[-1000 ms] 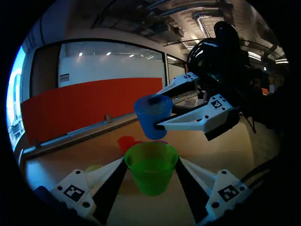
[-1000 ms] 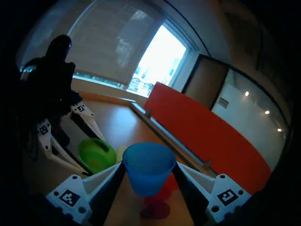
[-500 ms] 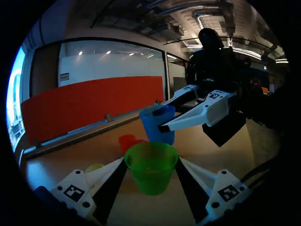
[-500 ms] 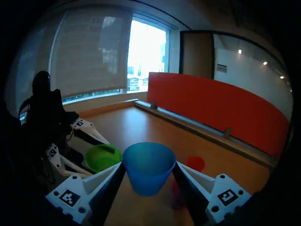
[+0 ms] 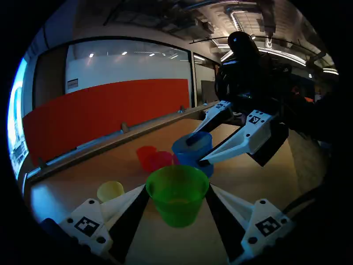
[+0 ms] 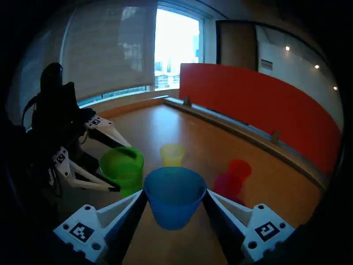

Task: Pour water

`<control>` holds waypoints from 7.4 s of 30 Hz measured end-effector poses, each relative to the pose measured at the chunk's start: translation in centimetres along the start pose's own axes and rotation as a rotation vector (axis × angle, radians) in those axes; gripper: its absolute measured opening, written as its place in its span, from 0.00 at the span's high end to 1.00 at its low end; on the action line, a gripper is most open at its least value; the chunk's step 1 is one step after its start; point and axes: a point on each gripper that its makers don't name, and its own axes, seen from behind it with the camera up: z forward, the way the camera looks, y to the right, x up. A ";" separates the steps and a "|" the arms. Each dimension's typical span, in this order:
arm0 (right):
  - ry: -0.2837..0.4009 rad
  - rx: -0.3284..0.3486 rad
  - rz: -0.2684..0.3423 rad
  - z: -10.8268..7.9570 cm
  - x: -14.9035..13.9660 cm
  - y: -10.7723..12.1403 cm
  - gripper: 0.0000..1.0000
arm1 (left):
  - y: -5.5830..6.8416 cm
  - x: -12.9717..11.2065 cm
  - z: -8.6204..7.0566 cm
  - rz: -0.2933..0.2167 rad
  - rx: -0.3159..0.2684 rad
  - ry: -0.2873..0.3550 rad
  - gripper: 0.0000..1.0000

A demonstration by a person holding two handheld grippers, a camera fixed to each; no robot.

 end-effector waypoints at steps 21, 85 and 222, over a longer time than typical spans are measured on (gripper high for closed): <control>-0.099 0.049 -0.037 1.3 -5.2 -1.3 0.09 | 0.4 -4.5 0.4 -0.011 -0.026 -0.102 0.13; -0.239 0.049 -0.102 0.4 -12.4 -2.1 0.08 | 1.1 -10.9 -0.3 -0.044 -0.041 -0.225 0.13; 0.406 -0.905 0.181 -16.3 -7.3 11.6 0.00 | -14.3 -5.4 -18.2 -0.184 0.738 0.243 0.10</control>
